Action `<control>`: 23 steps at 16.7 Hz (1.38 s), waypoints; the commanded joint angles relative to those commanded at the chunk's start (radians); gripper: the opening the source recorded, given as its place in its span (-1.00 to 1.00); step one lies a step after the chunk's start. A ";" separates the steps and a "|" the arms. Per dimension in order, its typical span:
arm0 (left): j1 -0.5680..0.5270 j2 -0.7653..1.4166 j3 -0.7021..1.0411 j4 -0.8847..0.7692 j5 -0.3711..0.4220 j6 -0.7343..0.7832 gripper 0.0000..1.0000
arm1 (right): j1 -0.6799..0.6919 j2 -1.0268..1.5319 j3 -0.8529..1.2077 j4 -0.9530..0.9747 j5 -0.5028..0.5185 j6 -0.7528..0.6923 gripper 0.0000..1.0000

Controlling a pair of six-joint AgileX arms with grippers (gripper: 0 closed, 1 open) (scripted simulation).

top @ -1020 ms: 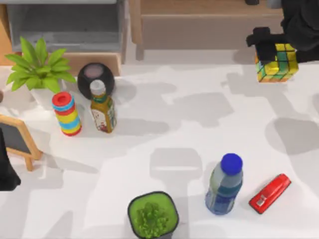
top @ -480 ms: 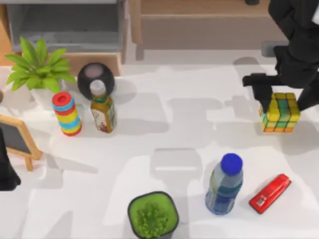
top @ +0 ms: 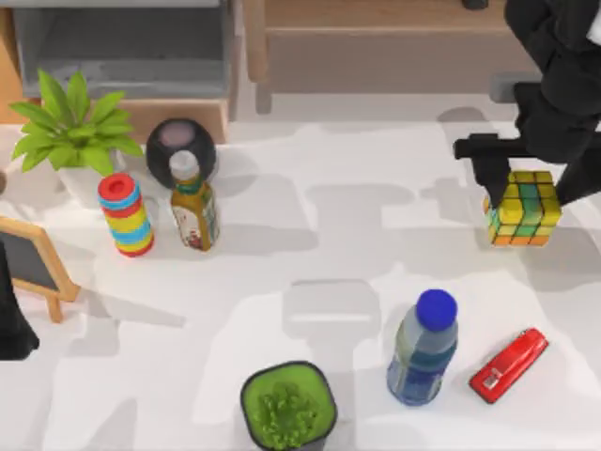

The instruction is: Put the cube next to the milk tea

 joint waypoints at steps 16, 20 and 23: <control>0.000 0.000 0.000 0.000 0.000 0.000 1.00 | -0.004 0.015 -0.044 0.051 0.010 0.002 -1.00; 0.000 0.000 0.000 0.000 0.000 0.000 1.00 | -0.004 0.030 -0.057 0.050 0.010 0.002 -1.00; 0.000 0.000 0.000 0.000 0.000 0.000 1.00 | -0.004 0.030 -0.057 0.050 0.010 0.002 -0.85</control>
